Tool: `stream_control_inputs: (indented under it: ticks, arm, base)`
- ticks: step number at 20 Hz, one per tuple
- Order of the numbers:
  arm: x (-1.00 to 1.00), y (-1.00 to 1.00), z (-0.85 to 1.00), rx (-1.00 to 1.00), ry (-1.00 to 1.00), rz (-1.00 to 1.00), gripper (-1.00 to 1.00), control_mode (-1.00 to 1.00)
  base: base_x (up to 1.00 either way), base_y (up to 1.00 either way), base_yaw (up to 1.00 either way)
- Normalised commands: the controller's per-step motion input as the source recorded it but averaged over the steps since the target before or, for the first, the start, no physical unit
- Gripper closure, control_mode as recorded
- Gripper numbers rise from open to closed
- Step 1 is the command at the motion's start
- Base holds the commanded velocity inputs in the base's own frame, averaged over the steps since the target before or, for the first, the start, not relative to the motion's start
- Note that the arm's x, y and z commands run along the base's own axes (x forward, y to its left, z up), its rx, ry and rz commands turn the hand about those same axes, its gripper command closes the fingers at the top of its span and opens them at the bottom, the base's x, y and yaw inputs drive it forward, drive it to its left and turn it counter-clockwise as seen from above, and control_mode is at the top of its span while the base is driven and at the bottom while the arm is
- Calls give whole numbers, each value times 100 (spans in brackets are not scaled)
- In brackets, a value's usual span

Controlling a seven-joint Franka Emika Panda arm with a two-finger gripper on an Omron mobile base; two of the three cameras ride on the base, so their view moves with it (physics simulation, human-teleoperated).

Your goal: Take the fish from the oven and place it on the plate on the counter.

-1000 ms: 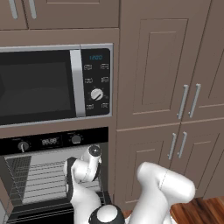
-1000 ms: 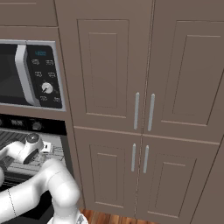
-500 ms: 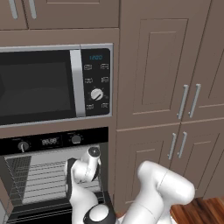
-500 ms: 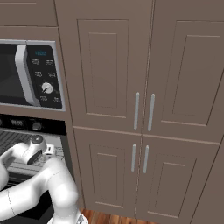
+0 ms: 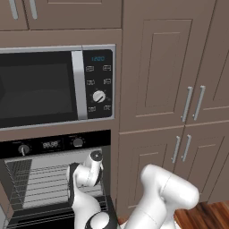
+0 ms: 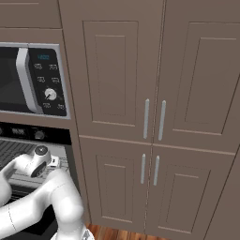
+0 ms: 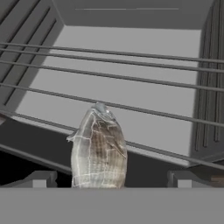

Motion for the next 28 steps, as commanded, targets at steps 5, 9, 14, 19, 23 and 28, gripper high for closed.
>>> stream_control_inputs:
  ticks: [5, 9, 14, 19, 23, 28]
  arm:
    - [7, 2, -5, 0, 4, 0, -100, -100]
    - [13, 14, -22, 0, 1, 0, -100, -100]
    - [19, 18, -11, 0, 0, 0, -100, -100]
    - [19, 7, -9, 0, 0, 0, -100, -100]
    - [2, 0, -36, 0, 0, 0, -100, -100]
    - [0, 0, -43, 0, 2, 0, -100, -100]
  base:
    - [0, 0, 0]
    - [0, 0, 0]
    - [0, 0, 0]
    - [0, 0, 0]
    - [0, 0, 0]
    - [0, 0, 0]
